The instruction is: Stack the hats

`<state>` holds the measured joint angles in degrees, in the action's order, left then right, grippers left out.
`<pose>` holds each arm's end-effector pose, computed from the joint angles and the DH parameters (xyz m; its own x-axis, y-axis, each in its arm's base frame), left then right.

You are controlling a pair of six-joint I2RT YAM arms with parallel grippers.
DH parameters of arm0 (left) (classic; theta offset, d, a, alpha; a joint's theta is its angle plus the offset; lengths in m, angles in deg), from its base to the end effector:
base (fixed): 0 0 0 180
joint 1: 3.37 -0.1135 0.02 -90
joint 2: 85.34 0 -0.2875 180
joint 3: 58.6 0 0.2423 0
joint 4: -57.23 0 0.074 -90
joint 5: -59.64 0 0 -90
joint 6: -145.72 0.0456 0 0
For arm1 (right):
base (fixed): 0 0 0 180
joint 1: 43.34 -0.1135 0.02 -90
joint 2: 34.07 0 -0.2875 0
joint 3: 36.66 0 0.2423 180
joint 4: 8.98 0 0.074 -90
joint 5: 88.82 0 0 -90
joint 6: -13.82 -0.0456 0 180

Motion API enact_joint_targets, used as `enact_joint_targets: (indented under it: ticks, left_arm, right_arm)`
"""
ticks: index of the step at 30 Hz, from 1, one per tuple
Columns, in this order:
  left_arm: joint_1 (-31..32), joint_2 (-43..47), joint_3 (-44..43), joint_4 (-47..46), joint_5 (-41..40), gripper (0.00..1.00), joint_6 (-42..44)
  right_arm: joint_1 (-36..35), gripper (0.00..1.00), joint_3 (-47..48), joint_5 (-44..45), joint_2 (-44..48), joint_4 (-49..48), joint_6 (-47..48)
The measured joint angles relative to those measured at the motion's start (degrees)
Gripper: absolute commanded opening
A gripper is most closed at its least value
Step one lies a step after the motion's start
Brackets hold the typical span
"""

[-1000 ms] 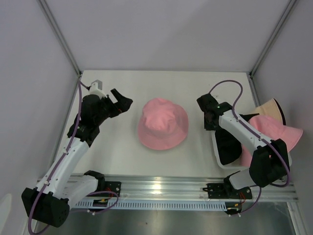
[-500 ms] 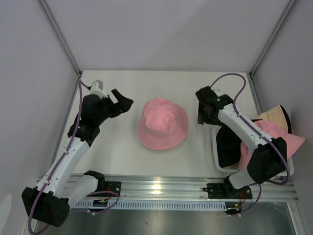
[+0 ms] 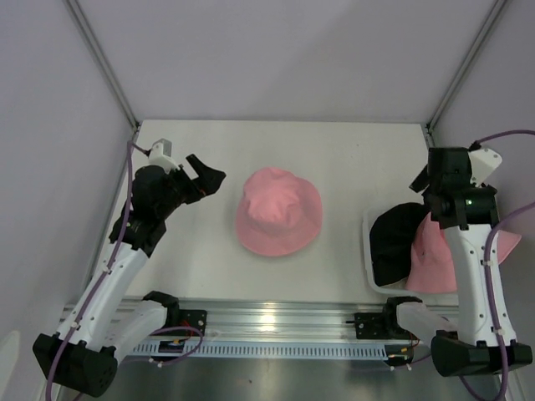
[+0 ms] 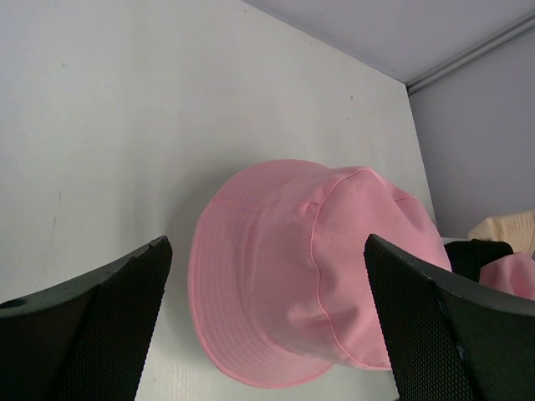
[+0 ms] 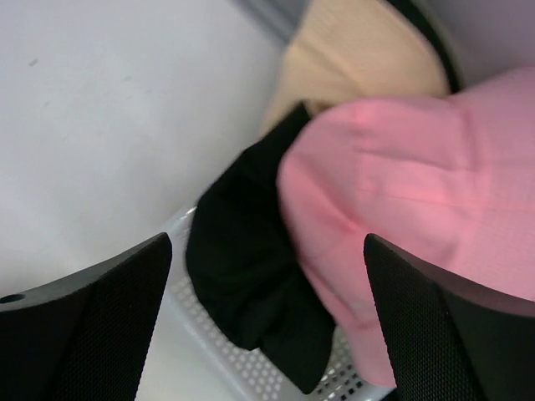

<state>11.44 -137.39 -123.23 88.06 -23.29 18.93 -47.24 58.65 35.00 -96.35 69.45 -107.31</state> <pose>0.1851 -0.0547 0.3556 -0.4621 -0.4926 -0.7375 0.1123 0.7924 -0.5996 0.1693 -0.0139 0.4204 -0.4357 0.4008 -0.8059 0.6526 0.7573 0.0238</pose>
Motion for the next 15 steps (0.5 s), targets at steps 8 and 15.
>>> enact_joint_targets:
  ticks: [8, 15]
  left_arm:
    - [2.08, 2.56, 0.0, 0.79, -4.31, 0.99, 1.22]
    - [4.42, 2.78, 0.0, 1.22, -6.78, 1.0, 2.58]
  right_arm:
    - [5.25, 0.99, -4.66, 14.25, 0.02, 5.31, -3.67]
    - [11.28, 0.96, -13.27, 9.97, -1.03, -2.93, 1.73]
